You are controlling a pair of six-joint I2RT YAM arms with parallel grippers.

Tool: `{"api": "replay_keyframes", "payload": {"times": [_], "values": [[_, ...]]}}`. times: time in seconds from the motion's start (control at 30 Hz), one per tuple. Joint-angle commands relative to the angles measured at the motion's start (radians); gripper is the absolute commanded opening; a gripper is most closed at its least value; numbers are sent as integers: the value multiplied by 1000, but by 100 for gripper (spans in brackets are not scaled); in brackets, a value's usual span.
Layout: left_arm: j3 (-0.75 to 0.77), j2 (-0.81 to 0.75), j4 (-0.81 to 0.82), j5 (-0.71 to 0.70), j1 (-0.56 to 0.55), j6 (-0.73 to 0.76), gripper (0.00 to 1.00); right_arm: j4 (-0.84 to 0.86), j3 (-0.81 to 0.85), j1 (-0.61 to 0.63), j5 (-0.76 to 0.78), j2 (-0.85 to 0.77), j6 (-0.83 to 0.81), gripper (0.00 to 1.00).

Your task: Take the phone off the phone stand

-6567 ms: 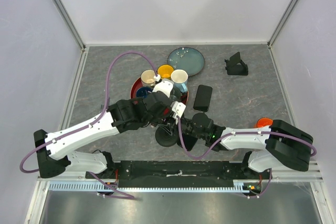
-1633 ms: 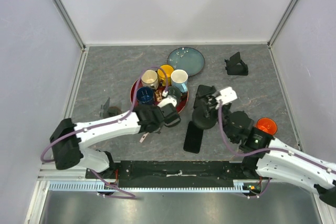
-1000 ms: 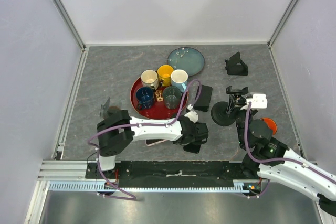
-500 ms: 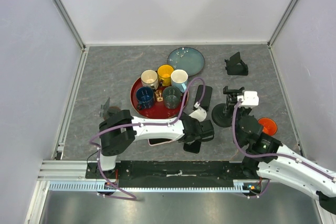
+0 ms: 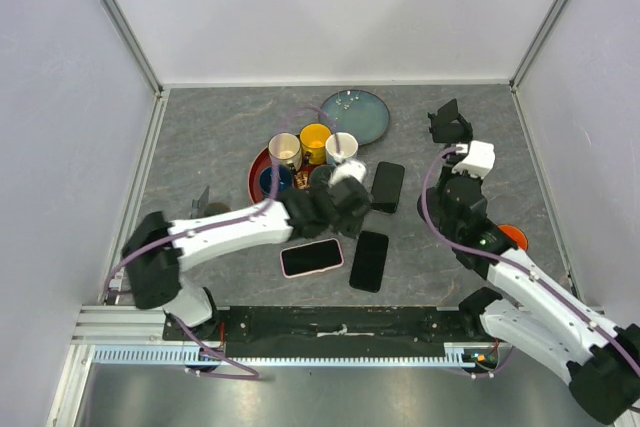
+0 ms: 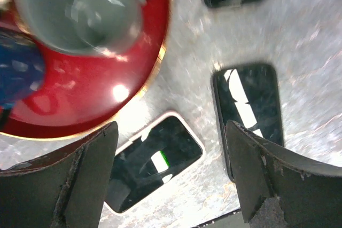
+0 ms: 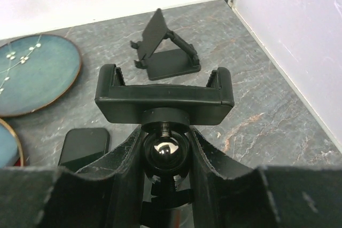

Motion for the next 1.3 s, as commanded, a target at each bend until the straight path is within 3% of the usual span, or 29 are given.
{"api": "replay_keyframes", "payload": {"times": [0.0, 0.13, 0.3, 0.47, 0.6, 0.87, 0.97, 1.1, 1.27], "values": [[-42, -206, 99, 84, 139, 71, 88, 215, 83, -186, -131, 86, 68, 0], [-85, -434, 79, 119, 341, 97, 89, 336, 72, -383, -284, 184, 125, 0], [-85, -580, -1, 153, 538, 129, 91, 520, 69, -567, -511, 348, 157, 0], [-126, -652, -4, 209, 739, 200, 93, 622, 116, -645, -646, 486, 96, 0], [-221, -723, 84, 242, 910, 208, 94, 643, 147, -676, -734, 551, 64, 0], [-286, -803, 131, 173, 954, 211, 94, 599, 161, -678, -861, 620, -8, 3], [-280, -841, 124, 157, 954, 208, 94, 588, 147, -678, -863, 626, -22, 11], [-242, -870, 73, 148, 954, 220, 95, 591, 118, -678, -863, 597, -21, 33], [-222, -950, 44, 150, 954, 224, 95, 548, 114, -678, -892, 551, 4, 48]]}}
